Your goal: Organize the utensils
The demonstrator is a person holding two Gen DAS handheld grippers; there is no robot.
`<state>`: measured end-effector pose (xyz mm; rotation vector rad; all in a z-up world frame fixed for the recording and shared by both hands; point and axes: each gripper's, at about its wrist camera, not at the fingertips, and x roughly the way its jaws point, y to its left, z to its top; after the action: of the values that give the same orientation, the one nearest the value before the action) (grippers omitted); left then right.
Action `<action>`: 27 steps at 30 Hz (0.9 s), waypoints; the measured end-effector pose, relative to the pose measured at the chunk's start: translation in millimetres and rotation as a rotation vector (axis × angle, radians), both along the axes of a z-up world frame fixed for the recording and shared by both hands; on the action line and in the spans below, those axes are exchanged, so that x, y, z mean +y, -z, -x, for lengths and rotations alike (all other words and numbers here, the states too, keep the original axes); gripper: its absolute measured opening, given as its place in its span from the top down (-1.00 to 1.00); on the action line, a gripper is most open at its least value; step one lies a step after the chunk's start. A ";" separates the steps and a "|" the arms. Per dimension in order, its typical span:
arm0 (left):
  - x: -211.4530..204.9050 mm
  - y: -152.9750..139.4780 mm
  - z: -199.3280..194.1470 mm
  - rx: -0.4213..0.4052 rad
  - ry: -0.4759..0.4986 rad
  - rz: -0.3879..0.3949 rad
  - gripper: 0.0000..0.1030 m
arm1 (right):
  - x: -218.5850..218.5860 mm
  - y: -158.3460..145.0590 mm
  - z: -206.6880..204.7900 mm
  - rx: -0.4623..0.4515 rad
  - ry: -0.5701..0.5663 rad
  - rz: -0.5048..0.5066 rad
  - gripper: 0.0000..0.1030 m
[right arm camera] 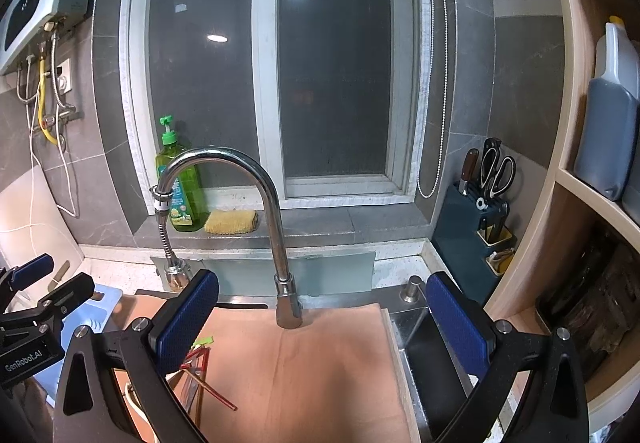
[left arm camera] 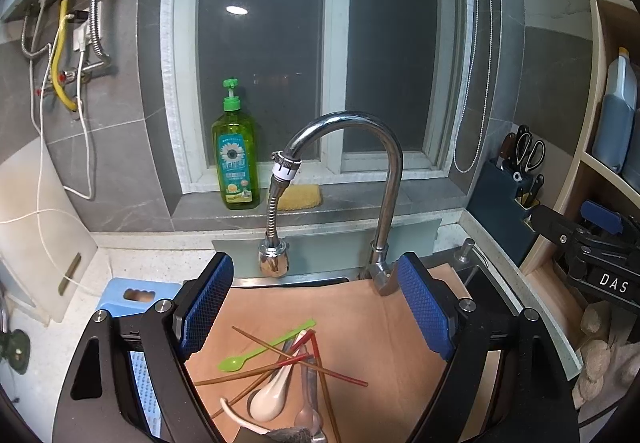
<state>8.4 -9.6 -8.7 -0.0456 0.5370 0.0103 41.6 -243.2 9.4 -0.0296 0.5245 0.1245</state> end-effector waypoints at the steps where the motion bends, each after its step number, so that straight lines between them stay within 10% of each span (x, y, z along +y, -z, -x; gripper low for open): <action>1: 0.1 0.3 -0.4 0.001 0.001 0.000 -0.64 | -1.3 -0.7 0.3 0.001 0.000 -0.001 -0.99; 27: 1.1 1.4 -8.4 0.007 0.005 -0.003 -0.64 | 1.5 0.2 -6.5 0.003 0.000 0.000 -0.99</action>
<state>16.7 -8.5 -10.1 -0.0412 0.5441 0.0063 48.2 -241.7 9.2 -0.0299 0.5271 0.1246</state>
